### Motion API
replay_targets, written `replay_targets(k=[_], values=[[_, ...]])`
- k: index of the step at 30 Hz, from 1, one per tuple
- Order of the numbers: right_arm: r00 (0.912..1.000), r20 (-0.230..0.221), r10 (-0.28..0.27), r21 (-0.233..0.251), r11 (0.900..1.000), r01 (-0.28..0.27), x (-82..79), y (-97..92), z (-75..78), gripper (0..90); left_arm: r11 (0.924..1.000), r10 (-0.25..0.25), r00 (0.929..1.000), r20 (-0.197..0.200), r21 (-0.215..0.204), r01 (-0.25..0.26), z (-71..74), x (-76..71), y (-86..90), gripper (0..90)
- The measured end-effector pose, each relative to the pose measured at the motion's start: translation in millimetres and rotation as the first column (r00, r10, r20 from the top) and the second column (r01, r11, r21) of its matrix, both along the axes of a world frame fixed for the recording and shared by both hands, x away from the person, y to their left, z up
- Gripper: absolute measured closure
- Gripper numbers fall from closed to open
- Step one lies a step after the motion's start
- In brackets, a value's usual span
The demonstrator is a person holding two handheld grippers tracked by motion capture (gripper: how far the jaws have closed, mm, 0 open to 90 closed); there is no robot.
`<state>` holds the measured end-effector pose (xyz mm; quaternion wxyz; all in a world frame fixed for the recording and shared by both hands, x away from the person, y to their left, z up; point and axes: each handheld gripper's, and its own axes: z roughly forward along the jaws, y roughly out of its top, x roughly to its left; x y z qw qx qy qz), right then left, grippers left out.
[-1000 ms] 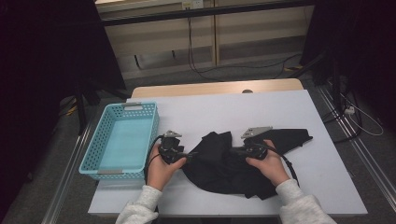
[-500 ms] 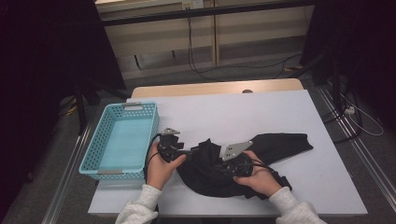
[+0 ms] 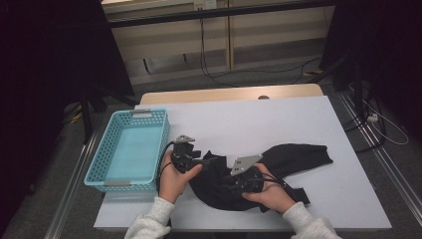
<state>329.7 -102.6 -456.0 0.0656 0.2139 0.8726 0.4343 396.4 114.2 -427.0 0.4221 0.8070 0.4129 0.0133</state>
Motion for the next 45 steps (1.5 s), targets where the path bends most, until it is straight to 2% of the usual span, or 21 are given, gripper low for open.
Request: replay_targets(k=[3, 4, 5, 6, 7, 10, 13, 15, 17, 18, 22, 24, 26, 28, 33, 35, 38, 39, 41, 42, 45], values=[[1.0000, 0.001, 0.002, 0.013, 0.9999, -0.002, -1.2, 3.5, 0.6, 58.4, 0.9996, -0.026, 0.9988, -0.042, 0.006, 0.026, -1.9, -0.9, 0.6, 32.6], [1.0000, 0.002, 0.002, 0.009, 1.0000, -0.002, -1.3, 4.1, 0.6, 56.8, 0.9986, -0.051, 0.9963, -0.069, 0.012, 0.052, -2.2, -1.7, 1.2, 51.0], [1.0000, 0.000, -0.005, 0.006, 1.0000, 0.005, -1.3, 4.5, 0.8, 55.8, 0.9985, -0.052, 0.9947, -0.089, 0.013, 0.053, -2.1, -2.3, 1.8, 61.0], [1.0000, 0.001, -0.004, 0.004, 1.0000, 0.004, -1.0, 4.0, 1.6, 55.1, 0.9982, -0.054, 0.9935, -0.100, 0.021, 0.056, -2.3, -2.4, 2.6, 60.2], [1.0000, -0.005, -0.009, 0.009, 0.9999, 0.009, -0.1, 2.7, 3.1, 53.8, 0.9978, -0.054, 0.9924, -0.110, 0.031, 0.058, -2.3, -2.7, 3.1, 68.1], [0.9989, -0.005, -0.046, 0.031, 0.9985, 0.046, 5.9, -5.9, 11.2, 52.5, 0.9970, -0.060, 0.9887, -0.137, 0.041, 0.066, -2.3, -3.9, 5.3, 78.1], [0.9874, -0.017, -0.157, 0.073, 0.9847, 0.158, 16.6, -19.7, 18.2, 47.2, 0.9967, -0.059, 0.9872, -0.148, 0.047, 0.067, -2.2, -4.7, 8.0, 83.8], [0.9689, -0.017, -0.247, 0.061, 0.9670, 0.248, 25.0, -27.0, 19.5, 47.6, 0.9965, -0.058, 0.9869, -0.151, 0.052, 0.066, -2.5, -5.2, 9.4, 84.7], [0.9606, -0.044, -0.274, 0.062, 0.9590, 0.277, 32.2, -27.9, 16.3, 51.2, 0.9961, -0.058, 0.9863, -0.155, 0.057, 0.067, -3.2, -5.4, 10.1, 85.1], [0.9594, -0.072, -0.273, 0.075, 0.9577, 0.278, 35.3, -26.0, 13.1, 52.5, 0.9956, -0.060, 0.9854, -0.159, 0.061, 0.071, -3.4, -5.4, 10.4, 85.4], [0.9545, -0.130, -0.268, 0.001, 0.9626, 0.271, 39.9, -12.1, 1.3, 59.3, 0.9955, -0.060, 0.9867, -0.151, 0.064, 0.070, -2.5, -6.2, 12.6, 85.6], [0.9549, -0.153, -0.255, -0.016, 0.9667, 0.255, 40.2, -9.4, -2.6, 69.2, 0.9956, -0.059, 0.9863, -0.154, 0.062, 0.069, -2.0, -6.5, 14.1, 85.8], [0.9577, -0.154, -0.243, -0.007, 0.9695, 0.245, 40.0, -12.2, -0.2, 82.9, 0.9957, -0.058, 0.9860, -0.157, 0.062, 0.068, -2.0, -7.0, 14.9, 86.0], [0.9570, -0.151, -0.248, 0.029, 0.9666, 0.255, 40.5, -19.6, 3.8, 85.7, 0.9957, -0.060, 0.9863, -0.154, 0.061, 0.070, -1.9, -7.1, 15.3, 86.1], [0.9427, -0.082, -0.323, 0.089, 0.9397, 0.330, 40.4, -46.6, 18.8, 86.3, 0.9968, -0.063, 0.9909, -0.118, 0.041, 0.068, 0.0, -6.5, 13.9, 85.6], [0.9240, -0.038, -0.380, 0.095, 0.9191, 0.382, 39.8, -60.1, 23.2, 86.2, 0.9976, -0.059, 0.9936, -0.096, 0.030, 0.062, 0.5, -5.9, 12.3, 82.8], [0.8891, 0.014, -0.457, 0.062, 0.8879, 0.456, 40.3, -81.5, 24.6, 86.1, 0.9983, -0.029, 0.9994, -0.019, 0.049, 0.030, 0.7, -3.2, 11.7, 53.5], [0.8780, 0.026, -0.478, 0.045, 0.8780, 0.477, 41.1, -88.0, 23.6, 86.0, 0.9987, -0.018, 0.9998, -0.013, 0.047, 0.019, 0.6, -2.4, 12.2, 50.2], [0.8562, 0.025, -0.516, 0.038, 0.8564, 0.515, 42.4, -99.4, 20.8, 85.9, 0.9990, 0.005, 1.0000, -0.008, 0.043, -0.005, 0.1, -0.8, 12.4, 39.1], [0.8499, 0.010, -0.527, 0.036, 0.8496, 0.526, 42.8, -103.8, 19.3, 85.8, 0.9985, 0.014, 0.9999, 0.002, 0.053, -0.014, 0.2, -0.3, 12.3, 33.6], [0.8198, -0.002, -0.573, -0.002, 0.8198, 0.573, 44.0, -114.6, 14.9, 85.3, 0.9984, 0.009, 1.0000, -0.002, 0.055, -0.009, -0.1, -0.1, 11.8, 32.8]])
